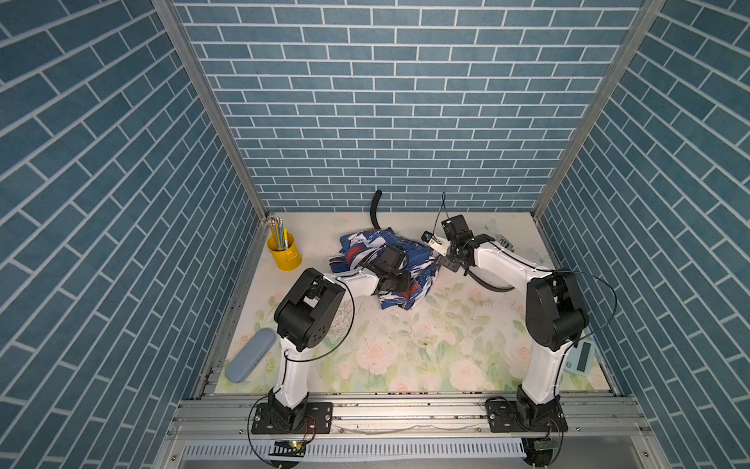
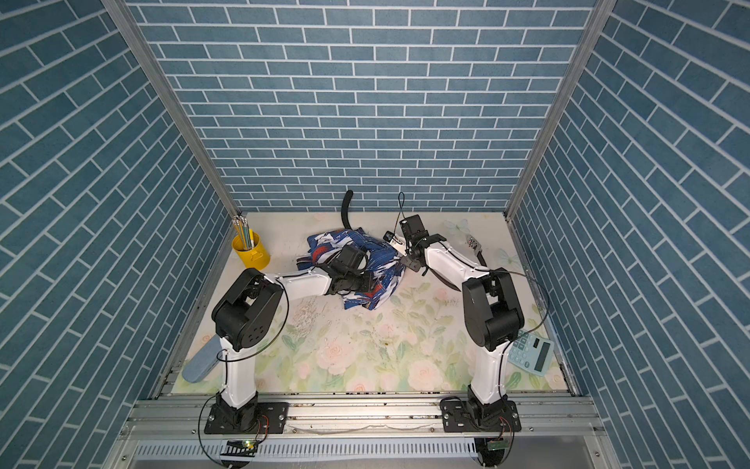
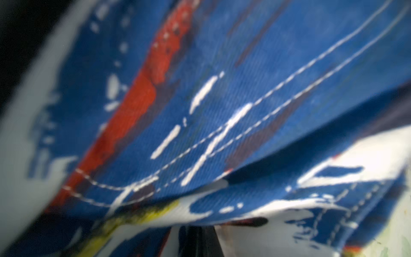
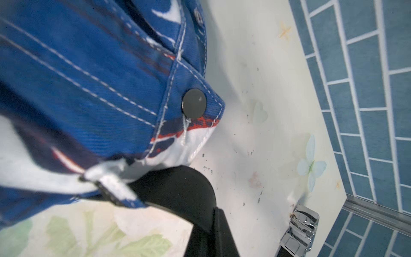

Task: Remove the belt from the trousers

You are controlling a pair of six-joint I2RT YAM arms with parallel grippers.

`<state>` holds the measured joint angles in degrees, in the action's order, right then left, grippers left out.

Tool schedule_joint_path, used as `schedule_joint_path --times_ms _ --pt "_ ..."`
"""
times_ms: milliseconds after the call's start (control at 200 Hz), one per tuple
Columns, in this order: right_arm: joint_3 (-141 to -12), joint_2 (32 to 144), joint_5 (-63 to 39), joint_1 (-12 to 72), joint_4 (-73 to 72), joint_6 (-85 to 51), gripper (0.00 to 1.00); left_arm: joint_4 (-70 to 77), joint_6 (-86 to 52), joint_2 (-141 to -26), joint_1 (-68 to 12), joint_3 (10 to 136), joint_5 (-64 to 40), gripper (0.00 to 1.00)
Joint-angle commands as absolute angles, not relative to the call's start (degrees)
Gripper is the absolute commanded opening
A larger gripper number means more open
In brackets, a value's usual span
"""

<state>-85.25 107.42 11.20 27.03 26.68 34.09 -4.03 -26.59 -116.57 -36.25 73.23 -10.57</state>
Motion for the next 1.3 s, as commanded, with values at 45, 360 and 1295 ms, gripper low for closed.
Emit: schedule_joint_path --times_ms 45,360,1295 --pt "-91.81 96.07 13.78 19.72 29.0 18.55 0.0 -11.72 -28.05 -122.14 -36.41 72.97 -7.63 0.0" --pt "-88.54 84.35 3.84 -7.63 27.79 -14.44 0.0 -17.31 -32.84 -124.77 -34.83 75.61 0.03 0.0" --pt "-75.73 67.48 2.04 -25.92 12.28 -31.64 0.0 -61.31 -74.07 -137.38 -24.29 96.56 45.94 0.0"
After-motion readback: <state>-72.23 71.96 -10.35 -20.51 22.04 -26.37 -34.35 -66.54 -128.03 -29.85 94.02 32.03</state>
